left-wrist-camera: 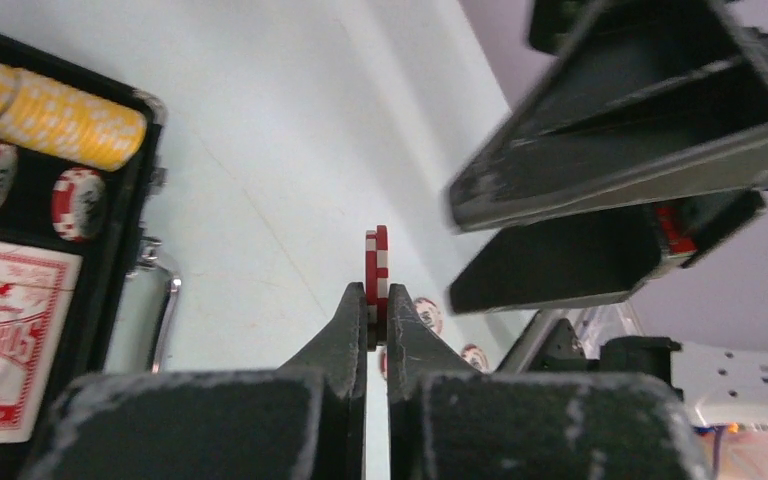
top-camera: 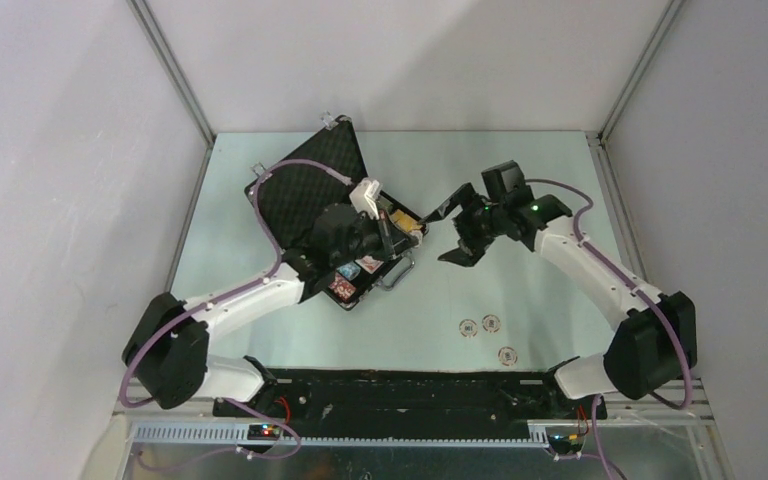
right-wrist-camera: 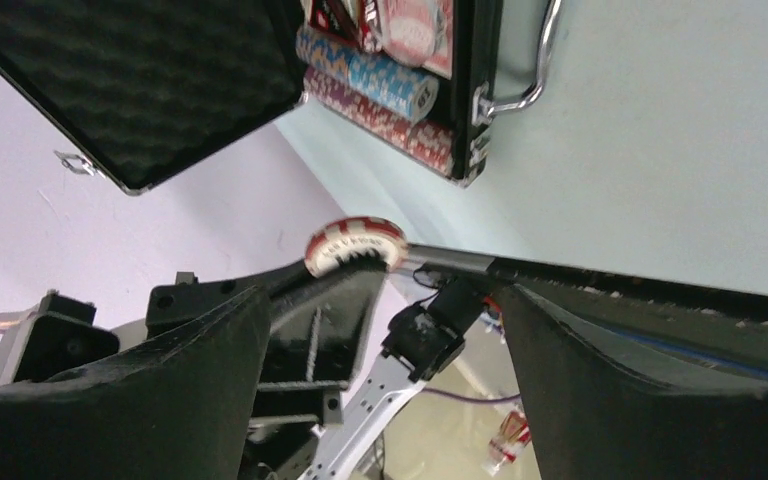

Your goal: Pack up texas hold em set

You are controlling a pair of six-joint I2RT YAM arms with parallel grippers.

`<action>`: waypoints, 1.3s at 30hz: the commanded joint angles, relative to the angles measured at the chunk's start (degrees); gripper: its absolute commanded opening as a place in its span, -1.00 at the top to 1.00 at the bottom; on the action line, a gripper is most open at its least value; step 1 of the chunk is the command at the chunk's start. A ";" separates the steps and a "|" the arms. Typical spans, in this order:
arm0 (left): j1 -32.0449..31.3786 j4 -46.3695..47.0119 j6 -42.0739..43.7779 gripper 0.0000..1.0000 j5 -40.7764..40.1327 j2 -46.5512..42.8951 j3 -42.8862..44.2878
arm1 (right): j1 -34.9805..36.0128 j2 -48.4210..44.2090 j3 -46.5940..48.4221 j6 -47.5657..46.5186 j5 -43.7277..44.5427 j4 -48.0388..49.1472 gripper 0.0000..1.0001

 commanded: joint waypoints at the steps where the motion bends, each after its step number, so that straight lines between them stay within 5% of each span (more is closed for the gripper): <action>1: 2.96 -8.09 2.87 1.00 -1.62 3.23 4.82 | -5.94 -4.10 0.18 -7.97 3.15 -6.62 -0.81; 5: 4.57 -19.60 9.01 1.00 -1.57 9.47 12.89 | -12.04 -6.85 0.01 -16.72 5.76 -13.25 -0.83; 12: 4.64 -41.85 24.63 1.00 -14.35 23.33 30.85 | -19.04 -9.10 -1.64 -23.86 4.85 -14.70 -0.80; 39: 3.64 -43.46 36.86 1.00 -17.86 33.88 40.53 | -22.28 -5.33 -1.67 -26.81 1.16 -12.65 -0.72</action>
